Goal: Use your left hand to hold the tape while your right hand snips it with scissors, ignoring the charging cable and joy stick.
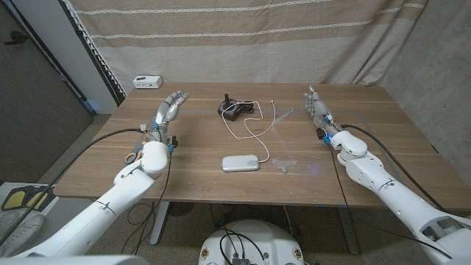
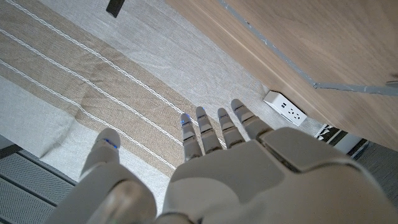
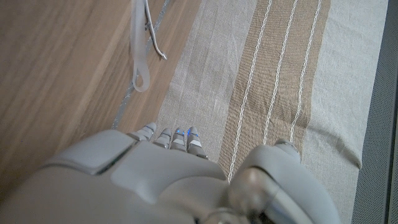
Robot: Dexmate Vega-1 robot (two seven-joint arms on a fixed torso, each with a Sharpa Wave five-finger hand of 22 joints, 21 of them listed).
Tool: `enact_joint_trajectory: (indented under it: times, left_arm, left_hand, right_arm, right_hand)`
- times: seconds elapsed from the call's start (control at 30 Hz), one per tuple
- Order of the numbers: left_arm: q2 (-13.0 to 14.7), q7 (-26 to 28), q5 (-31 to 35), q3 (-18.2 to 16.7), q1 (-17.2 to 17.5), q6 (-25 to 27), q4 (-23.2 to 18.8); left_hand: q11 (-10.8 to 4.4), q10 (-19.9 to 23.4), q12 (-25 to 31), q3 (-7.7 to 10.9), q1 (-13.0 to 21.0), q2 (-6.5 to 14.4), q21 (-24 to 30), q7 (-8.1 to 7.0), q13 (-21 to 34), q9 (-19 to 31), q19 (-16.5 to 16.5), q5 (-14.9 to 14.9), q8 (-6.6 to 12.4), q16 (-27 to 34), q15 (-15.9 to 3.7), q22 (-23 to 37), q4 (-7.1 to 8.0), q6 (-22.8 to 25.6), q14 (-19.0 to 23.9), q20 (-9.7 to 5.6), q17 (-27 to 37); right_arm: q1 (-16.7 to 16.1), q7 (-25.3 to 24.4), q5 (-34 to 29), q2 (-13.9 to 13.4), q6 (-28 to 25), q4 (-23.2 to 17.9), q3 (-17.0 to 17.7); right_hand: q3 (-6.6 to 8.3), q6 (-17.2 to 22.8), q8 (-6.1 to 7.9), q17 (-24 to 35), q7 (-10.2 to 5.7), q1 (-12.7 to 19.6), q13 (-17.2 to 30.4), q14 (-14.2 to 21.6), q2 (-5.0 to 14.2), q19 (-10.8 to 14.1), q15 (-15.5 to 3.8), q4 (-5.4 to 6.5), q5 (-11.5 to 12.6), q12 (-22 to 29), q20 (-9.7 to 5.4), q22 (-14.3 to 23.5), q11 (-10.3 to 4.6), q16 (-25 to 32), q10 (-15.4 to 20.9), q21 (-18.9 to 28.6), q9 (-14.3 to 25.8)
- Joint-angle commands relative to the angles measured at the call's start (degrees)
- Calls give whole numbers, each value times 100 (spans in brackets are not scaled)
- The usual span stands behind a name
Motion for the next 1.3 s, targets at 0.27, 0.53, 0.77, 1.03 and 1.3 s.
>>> enact_joint_trajectory:
  times: [0.27, 0.53, 0.77, 1.03, 1.3]
  left_arm:
    - [305, 28, 282, -35, 93, 575, -177]
    - [456, 5, 387, -51, 120, 814, -249]
    - [538, 7, 442, -62, 123, 1020, -283]
    - [607, 100, 526, -92, 211, 1318, -460]
    - [772, 80, 645, -110, 255, 1997, -781]
  left_hand:
    - [4, -107, -39, -33, 97, -3, 8, 71, 19, 8, 52, 49, -58, 50, -655, 26, -12, -114, 120, -234, 25]
    - [-1, -127, -37, -47, 123, 2, 5, 195, 23, 13, 49, 51, -86, 13, -584, 28, -13, -199, 27, -239, 29]
    - [-25, -71, -9, -64, 169, 20, 56, 486, 27, 11, 191, 46, -105, 23, -572, 34, -12, -295, 38, -277, 31]
    - [-2, -43, 5, -56, 235, 50, 85, 716, 31, 10, 297, 43, -75, 57, -513, 41, -18, -254, 131, -278, 34]
    - [24, -65, -5, -40, 302, 80, 85, 788, 33, 8, 331, 37, -92, 52, -493, 47, -25, -312, 147, -277, 36]
  right_arm:
    - [-304, -607, -354, -152, -194, -666, -21]
    - [-375, -769, -410, -107, -205, -780, -25]
    - [-418, -886, -481, -141, -324, -955, -40]
    - [-427, -929, -541, -107, -208, -949, -30]
    - [-473, -947, -522, -23, -100, -895, -27]
  right_hand:
    - [-5, -39, 0, 14, -6, 66, 22, -478, -2, -35, -38, -36, 34, -2, 10, 17, -3, 27, -46, 11, 25]
    - [-12, -47, 1, 14, -8, 66, 22, -474, -11, -34, -42, -39, 39, 3, 10, 17, 13, 37, -43, 19, 25]
    - [-17, -47, 5, 13, -8, 69, 23, -464, -17, -40, -53, -43, 45, 2, 15, 17, 7, 46, -58, 24, 25]
    - [-20, -43, 11, 12, -14, 77, 23, -432, -21, -33, -64, -49, 53, 8, 12, 17, -13, 62, -53, 33, 25]
    - [-28, -7, 35, 4, -347, 151, 18, -372, -37, -18, -163, -97, 120, 48, -43, 14, -369, 80, 19, 61, 23]
